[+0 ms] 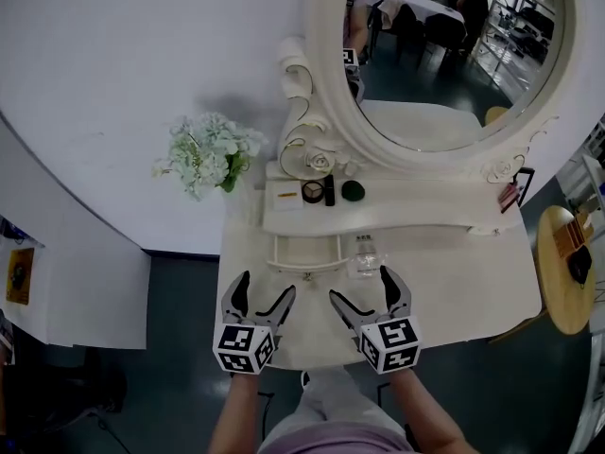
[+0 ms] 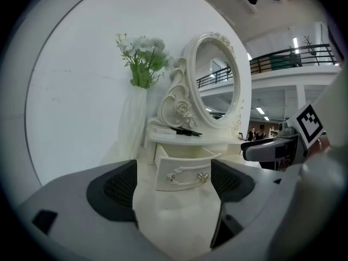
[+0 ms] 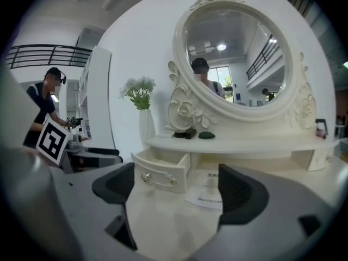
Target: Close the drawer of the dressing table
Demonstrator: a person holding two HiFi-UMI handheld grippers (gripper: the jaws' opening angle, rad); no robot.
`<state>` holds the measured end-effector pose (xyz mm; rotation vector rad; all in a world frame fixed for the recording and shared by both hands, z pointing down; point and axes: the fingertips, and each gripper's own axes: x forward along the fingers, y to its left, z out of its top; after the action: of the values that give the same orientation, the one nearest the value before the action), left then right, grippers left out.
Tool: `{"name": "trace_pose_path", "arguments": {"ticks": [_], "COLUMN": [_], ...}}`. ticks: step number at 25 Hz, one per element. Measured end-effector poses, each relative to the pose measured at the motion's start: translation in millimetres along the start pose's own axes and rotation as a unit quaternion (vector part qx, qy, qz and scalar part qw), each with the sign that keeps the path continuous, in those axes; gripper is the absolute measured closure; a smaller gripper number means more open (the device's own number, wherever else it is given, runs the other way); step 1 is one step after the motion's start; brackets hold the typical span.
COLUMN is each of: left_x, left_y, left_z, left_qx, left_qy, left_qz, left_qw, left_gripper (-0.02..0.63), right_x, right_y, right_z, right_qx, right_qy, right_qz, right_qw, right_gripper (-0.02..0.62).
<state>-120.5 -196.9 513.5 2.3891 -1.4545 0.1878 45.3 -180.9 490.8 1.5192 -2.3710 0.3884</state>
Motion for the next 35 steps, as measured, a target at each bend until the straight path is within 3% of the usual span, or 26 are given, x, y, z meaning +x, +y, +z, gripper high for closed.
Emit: {"name": "trace_pose_path", "arguments": {"ticks": [6, 19, 35], "left_x": [15.2, 35.3, 42.1], "left_y": [8.9, 15.0, 9.5], "left_z": [-1.5, -7.4, -9.4], "left_qx": [-0.005, 0.008, 0.01], "left_qy": [0.004, 0.02, 0.023], "left_qz": [-0.003, -0.012, -0.026], "left_qw": [1.0, 0.9997, 0.9994], "left_gripper": [0.192, 0.198, 0.321], "right_x": [20.9, 56.0, 65.2], "right_y": [-6.7, -6.2, 1.7], "right_z": [-9.5, -22.8, -24.0], "right_qx": [-0.006, -0.021, -0.043], "right_qy": [0.019, 0.051, 0.047], "right_qz": [0.002, 0.026, 0.052], "right_qw": [1.0, 0.998, 0.997], "right_gripper": [0.131, 0.245, 0.335]}}
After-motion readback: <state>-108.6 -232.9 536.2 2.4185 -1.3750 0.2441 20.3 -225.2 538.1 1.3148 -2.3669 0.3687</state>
